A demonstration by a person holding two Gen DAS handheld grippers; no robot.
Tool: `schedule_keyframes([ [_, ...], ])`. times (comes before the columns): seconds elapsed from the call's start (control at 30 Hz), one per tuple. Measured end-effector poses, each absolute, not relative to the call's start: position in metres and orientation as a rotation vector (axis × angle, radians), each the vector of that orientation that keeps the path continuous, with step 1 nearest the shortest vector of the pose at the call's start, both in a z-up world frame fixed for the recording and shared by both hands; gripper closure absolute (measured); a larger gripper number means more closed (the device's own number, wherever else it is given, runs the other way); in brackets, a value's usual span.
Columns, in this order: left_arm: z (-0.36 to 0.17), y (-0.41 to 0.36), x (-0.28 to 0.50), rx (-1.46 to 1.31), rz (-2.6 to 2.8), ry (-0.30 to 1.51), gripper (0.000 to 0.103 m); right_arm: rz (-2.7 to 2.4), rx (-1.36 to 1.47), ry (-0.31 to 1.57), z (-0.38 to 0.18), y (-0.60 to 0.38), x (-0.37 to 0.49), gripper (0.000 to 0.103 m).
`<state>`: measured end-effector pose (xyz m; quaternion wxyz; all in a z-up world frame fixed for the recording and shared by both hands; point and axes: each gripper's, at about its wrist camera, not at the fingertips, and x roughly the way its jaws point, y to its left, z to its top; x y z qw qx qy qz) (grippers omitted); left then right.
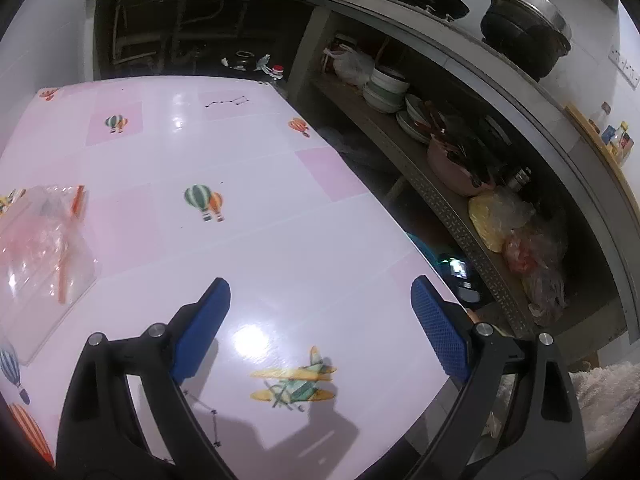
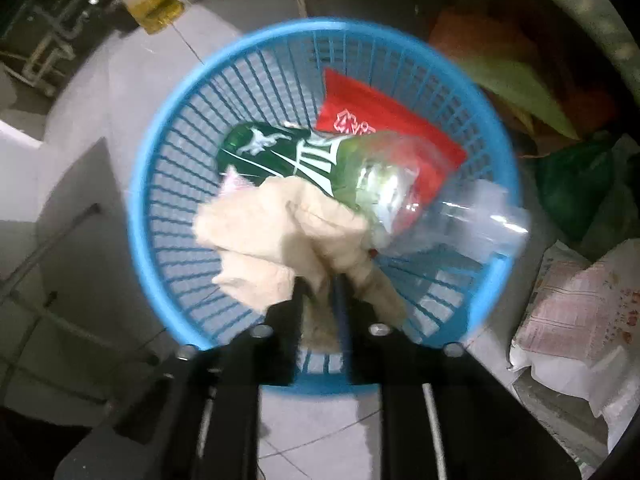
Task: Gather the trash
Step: 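Move both tools back toward the clear plastic box on the table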
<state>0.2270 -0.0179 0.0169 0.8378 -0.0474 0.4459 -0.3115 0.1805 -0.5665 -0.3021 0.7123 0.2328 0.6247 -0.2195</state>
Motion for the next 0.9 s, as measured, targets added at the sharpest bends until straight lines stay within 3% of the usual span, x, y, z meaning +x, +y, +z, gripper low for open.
schedule_keyframes([
  [0.03, 0.016, -0.014, 0.226, -0.105, -0.657, 0.943, 0.015, -0.48, 0.513, 1.37, -0.291, -0.565, 0.176, 0.063],
  [0.23, 0.012, 0.005, 0.22, -0.154, -0.644, 0.94, 0.015, -0.454, 0.506, 1.297, -0.244, -0.55, 0.149, 0.05],
  [0.4, 0.012, 0.031, 0.206, -0.159, -0.599, 0.905, 0.015, -0.438, 0.538, 1.212, -0.207, -0.544, 0.132, 0.049],
  [0.6, 0.011, 0.074, 0.186, -0.122, -0.472, 0.855, 0.015, -0.336, 0.543, 1.042, -0.124, -0.51, 0.132, 0.049],
  [0.9, 0.013, 0.138, 0.172, -0.131, -0.303, 0.772, 0.015, -0.045, 0.419, 0.909, -0.002, -0.395, 0.177, 0.049],
])
